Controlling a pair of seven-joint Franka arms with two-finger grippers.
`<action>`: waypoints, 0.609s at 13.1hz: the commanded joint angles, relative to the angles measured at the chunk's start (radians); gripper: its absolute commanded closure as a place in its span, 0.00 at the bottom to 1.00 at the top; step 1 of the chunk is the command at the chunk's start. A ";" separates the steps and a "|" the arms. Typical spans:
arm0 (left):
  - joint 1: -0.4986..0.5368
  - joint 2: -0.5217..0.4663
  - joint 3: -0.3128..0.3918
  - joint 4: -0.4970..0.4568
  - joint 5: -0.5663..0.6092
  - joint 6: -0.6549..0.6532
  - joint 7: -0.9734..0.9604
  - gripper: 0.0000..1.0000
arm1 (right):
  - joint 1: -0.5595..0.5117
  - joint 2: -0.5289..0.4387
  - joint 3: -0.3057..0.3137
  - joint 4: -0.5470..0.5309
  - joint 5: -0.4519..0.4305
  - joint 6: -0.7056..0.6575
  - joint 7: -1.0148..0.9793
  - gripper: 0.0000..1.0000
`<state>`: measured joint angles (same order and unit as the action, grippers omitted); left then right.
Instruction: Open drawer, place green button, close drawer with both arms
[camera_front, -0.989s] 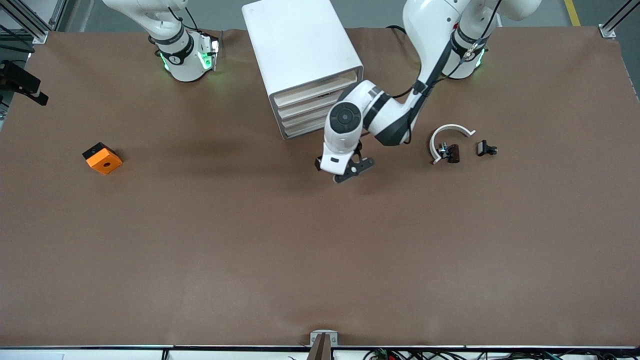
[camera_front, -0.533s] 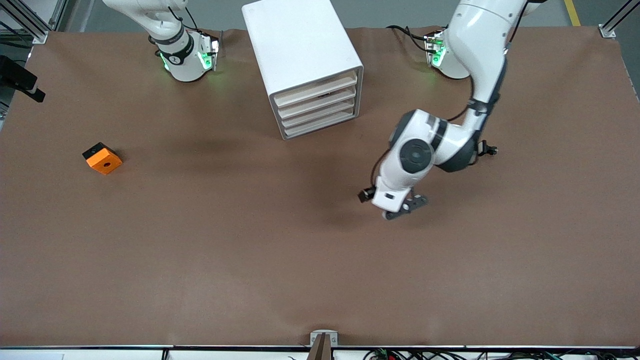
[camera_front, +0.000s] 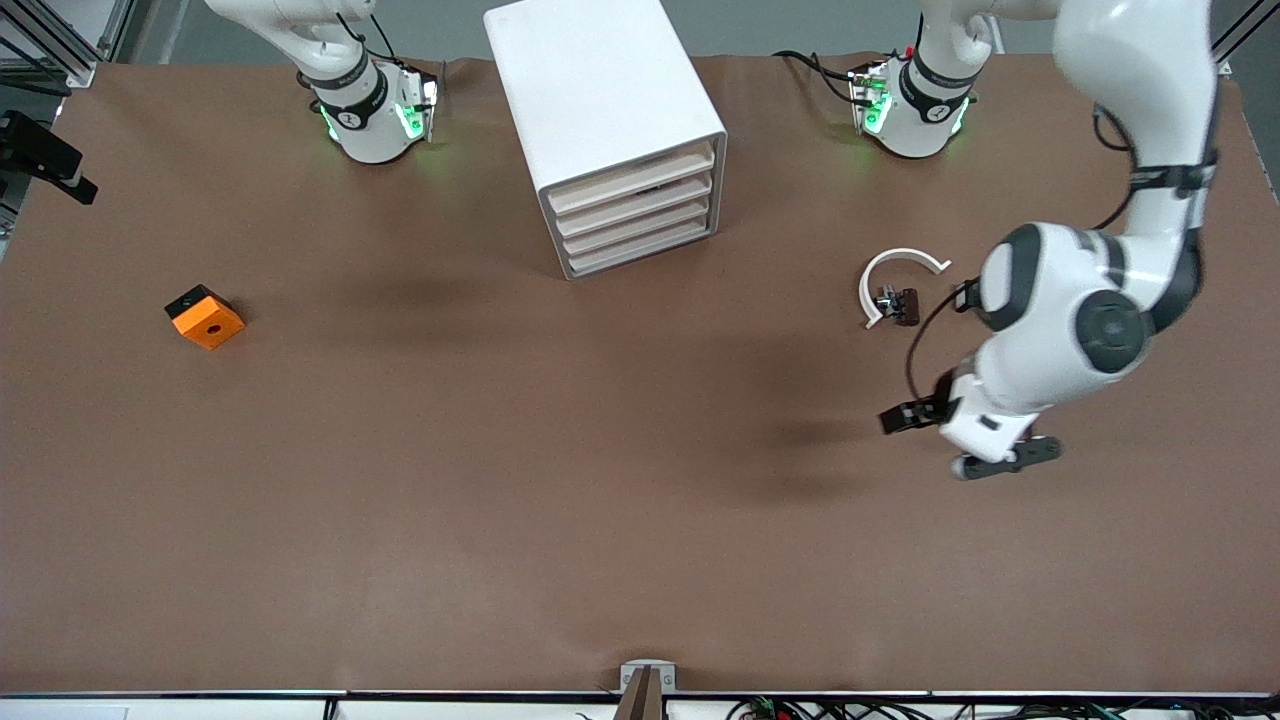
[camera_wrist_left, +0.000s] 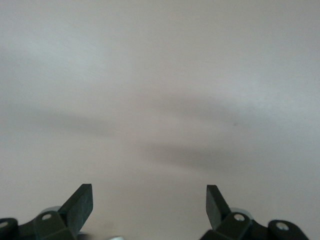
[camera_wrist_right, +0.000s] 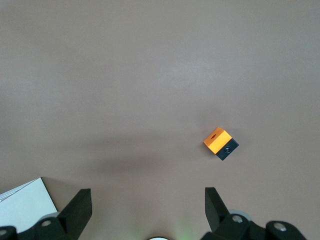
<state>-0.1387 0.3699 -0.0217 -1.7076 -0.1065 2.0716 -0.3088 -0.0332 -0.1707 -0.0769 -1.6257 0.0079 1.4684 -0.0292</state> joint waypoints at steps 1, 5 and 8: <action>0.092 -0.120 -0.014 -0.036 0.017 -0.077 0.111 0.00 | -0.014 -0.032 0.006 -0.031 0.000 0.004 0.012 0.00; 0.186 -0.258 -0.014 -0.070 0.017 -0.179 0.232 0.00 | -0.016 -0.033 0.003 -0.022 0.001 -0.025 0.012 0.00; 0.192 -0.373 -0.012 -0.134 0.017 -0.183 0.234 0.00 | -0.014 -0.029 0.005 -0.016 0.001 -0.033 0.012 0.00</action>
<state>0.0461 0.0947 -0.0222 -1.7624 -0.1052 1.8887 -0.0831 -0.0333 -0.1790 -0.0816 -1.6286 0.0079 1.4437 -0.0278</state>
